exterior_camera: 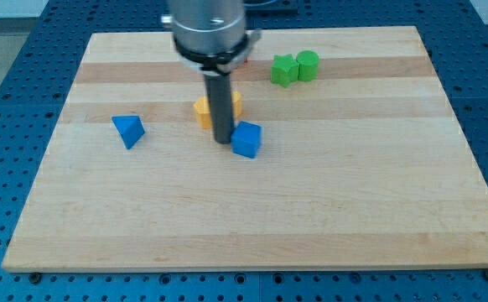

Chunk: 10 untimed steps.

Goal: Place the blue triangle on top of the blue cube

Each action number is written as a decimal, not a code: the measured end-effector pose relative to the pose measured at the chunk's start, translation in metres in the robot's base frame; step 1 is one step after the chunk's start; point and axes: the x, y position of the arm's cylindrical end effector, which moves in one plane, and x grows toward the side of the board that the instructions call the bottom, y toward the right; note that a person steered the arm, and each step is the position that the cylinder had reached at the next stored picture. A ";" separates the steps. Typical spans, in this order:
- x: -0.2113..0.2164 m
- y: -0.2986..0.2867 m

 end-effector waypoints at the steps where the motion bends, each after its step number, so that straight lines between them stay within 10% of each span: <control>1: 0.018 0.003; 6: 0.015 -0.209; 10: -0.016 -0.121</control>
